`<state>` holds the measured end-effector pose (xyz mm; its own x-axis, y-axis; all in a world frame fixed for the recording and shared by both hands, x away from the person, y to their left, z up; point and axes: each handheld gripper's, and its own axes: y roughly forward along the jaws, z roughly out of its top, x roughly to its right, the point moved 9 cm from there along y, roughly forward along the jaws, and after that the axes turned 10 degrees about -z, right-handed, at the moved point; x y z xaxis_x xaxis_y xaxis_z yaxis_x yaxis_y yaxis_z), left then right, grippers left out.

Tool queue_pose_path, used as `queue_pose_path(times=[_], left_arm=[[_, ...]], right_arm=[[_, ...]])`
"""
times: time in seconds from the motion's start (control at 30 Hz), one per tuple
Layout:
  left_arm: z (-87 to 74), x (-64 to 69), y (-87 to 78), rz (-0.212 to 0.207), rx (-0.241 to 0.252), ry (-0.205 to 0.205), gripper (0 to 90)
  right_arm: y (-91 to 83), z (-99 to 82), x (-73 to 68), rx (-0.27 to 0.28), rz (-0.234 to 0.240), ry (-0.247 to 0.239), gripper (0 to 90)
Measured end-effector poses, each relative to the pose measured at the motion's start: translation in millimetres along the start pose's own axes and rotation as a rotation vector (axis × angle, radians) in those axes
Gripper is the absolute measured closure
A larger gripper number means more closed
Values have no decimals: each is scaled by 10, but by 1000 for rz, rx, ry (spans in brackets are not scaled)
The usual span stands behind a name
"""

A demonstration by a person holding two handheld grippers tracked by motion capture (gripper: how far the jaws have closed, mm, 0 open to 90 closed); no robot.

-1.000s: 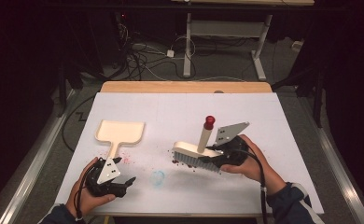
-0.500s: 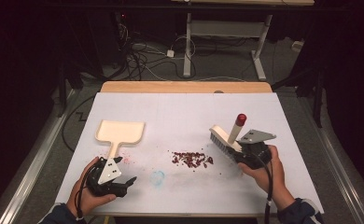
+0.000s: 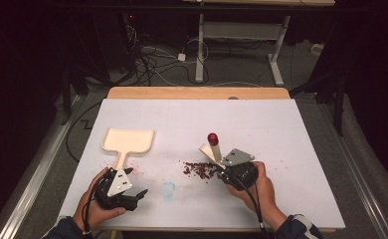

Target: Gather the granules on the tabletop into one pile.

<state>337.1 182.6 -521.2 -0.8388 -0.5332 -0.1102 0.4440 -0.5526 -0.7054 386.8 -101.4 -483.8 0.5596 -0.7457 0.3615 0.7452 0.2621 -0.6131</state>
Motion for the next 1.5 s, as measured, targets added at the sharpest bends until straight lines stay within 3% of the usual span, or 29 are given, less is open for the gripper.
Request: queue_pose_path(times=[0.03, 0.17, 0.37, 0.47, 0.53, 0.7, 0.87, 1.0, 1.13, 1.27, 1.5], left_arm=[[1, -2, 1, 1, 0, 1, 176], [-4, -2, 4, 0, -3, 2, 176], [-2, -12, -1, 2, -1, 1, 176], [4, -10, -5, 3, -1, 4, 176], [11, -7, -10, 5, 1, 7, 176], [-15, -5, -30, 8, -2, 4, 175], [-19, -8, -42, 13, 2, 1, 176], [-12, 9, -19, 8, -8, 7, 176], [-3, 12, -6, 6, -12, 12, 176], [-9, 13, 2, 1, -14, 11, 176], [-13, 13, 12, -1, -16, 10, 176]], right_arm=[[0, 23, -36, 2, 17, -5, 679], [-4, 89, -78, 19, -1, -30, 680], [-154, 96, 75, 57, -13, -3, 680], [-277, 86, 162, 95, 16, 11, 680], [-388, 62, 188, 120, 71, -14, 680], [-608, -168, 363, 71, 44, -18, 680], [-836, -494, 476, 21, 105, -3, 681], [-975, -674, 483, -7, 129, -7, 681], [-957, -778, 415, -54, 154, -41, 681], [-900, -718, 290, -45, 197, -52, 681], [-671, -541, 183, -23, 166, -71, 681]])
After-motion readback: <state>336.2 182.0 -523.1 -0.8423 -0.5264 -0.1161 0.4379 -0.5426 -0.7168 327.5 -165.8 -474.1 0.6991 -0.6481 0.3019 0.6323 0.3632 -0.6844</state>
